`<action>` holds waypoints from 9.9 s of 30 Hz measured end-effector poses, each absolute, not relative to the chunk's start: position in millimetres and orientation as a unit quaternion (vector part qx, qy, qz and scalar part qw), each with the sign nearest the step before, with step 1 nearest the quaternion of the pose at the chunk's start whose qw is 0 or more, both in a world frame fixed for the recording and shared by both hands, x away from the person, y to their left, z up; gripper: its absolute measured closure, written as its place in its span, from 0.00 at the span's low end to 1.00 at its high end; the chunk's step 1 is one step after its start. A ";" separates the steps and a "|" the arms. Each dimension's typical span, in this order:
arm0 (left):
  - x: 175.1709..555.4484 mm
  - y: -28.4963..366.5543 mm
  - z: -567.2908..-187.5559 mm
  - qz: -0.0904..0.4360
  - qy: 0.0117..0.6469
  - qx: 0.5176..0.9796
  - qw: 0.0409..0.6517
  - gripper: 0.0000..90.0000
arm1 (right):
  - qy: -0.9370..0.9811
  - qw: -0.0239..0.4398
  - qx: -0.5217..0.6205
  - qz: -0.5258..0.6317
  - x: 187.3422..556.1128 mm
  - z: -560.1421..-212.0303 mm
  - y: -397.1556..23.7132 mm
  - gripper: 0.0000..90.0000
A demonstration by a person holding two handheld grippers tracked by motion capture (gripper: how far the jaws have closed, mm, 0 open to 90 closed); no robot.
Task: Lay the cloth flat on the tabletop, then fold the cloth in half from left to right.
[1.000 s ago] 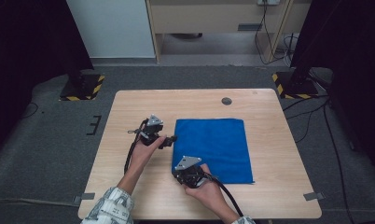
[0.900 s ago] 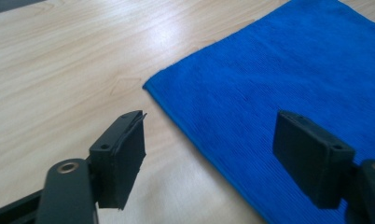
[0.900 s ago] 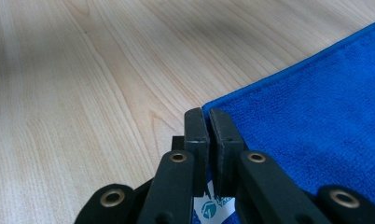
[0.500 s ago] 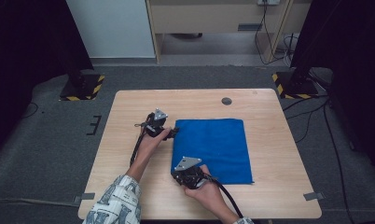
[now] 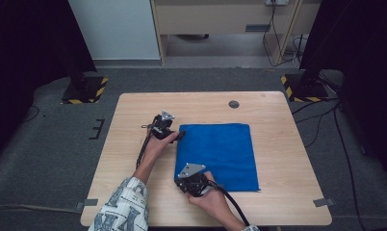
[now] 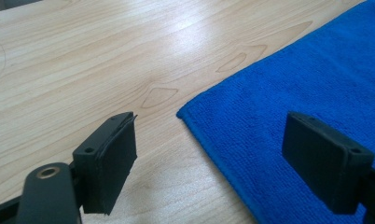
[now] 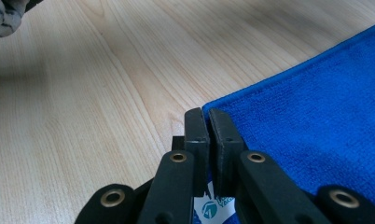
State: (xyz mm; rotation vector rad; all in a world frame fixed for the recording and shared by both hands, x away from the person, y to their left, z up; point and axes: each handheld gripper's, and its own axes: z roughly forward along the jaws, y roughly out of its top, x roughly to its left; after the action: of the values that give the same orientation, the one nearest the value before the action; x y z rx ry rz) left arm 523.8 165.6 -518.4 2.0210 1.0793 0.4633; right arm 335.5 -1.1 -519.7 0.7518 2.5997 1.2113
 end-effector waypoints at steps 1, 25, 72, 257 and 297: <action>523.9 165.8 -518.6 0.181 0.425 0.795 0.392 0.19 | 0.873 0.089 0.253 0.407 334.9 -519.5 -0.8 0.97; 535.6 162.1 -520.3 0.187 0.448 0.791 0.372 0.35 | 0.874 0.085 0.247 0.410 331.1 -518.4 0.0 0.97; 535.8 148.6 -501.4 0.167 0.433 0.798 0.386 0.96 | 0.860 0.105 0.259 0.427 321.2 -504.5 -4.4 0.97; 555.7 59.3 -492.5 0.100 0.445 0.794 0.403 0.40 | 0.811 0.082 0.396 0.424 328.6 -505.3 -115.7 0.65; 459.7 116.9 -460.0 0.121 0.382 0.816 0.417 0.08 | 0.783 0.144 0.411 0.443 394.8 -487.5 -155.6 0.17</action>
State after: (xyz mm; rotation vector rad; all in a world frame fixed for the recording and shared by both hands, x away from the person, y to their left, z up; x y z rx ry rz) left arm 459.7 116.9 -460.0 2.0483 0.9594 0.3035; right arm 394.8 -155.6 -487.5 1.1856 2.2578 1.2775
